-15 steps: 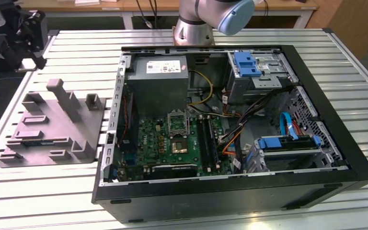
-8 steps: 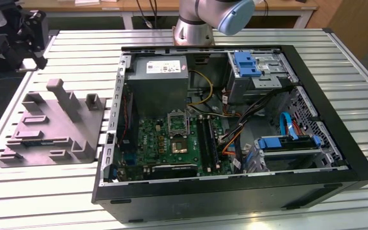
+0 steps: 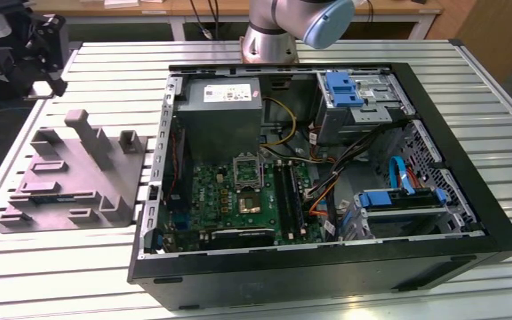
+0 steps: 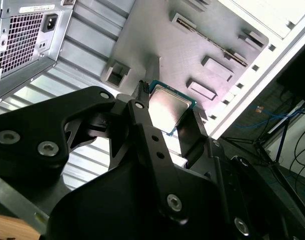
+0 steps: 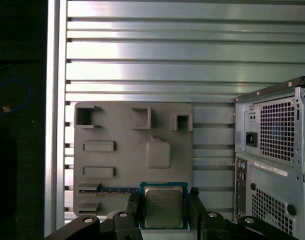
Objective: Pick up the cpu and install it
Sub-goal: 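Pick up the cpu and move it towards the insertion slot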
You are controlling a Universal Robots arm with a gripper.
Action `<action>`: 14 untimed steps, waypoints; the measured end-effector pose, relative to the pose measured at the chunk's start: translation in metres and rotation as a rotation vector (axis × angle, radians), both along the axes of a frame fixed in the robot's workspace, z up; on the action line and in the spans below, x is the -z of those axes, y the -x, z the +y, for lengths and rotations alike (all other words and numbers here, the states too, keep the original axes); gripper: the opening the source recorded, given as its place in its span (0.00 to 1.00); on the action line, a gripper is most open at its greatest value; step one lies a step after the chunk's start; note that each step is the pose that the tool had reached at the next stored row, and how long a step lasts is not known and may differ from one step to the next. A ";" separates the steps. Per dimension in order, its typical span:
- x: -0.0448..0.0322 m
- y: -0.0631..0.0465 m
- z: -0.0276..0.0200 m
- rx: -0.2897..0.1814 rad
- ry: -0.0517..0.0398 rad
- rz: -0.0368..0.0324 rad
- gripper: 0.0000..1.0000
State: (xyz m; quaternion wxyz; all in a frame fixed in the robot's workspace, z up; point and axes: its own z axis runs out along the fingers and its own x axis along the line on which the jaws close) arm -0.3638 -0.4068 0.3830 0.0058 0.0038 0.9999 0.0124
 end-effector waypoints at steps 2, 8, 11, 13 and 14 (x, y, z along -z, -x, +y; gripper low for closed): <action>0.0000 0.000 0.0000 0.000 0.0000 0.0000 0.47; 0.0000 -0.002 0.0000 0.000 0.0000 0.0000 0.47; 0.0000 -0.002 0.0000 0.000 0.0000 0.0000 0.47; 0.0000 -0.003 0.0000 0.000 0.0000 0.0000 0.47; 0.0000 -0.003 0.0000 0.000 0.0000 0.0000 0.47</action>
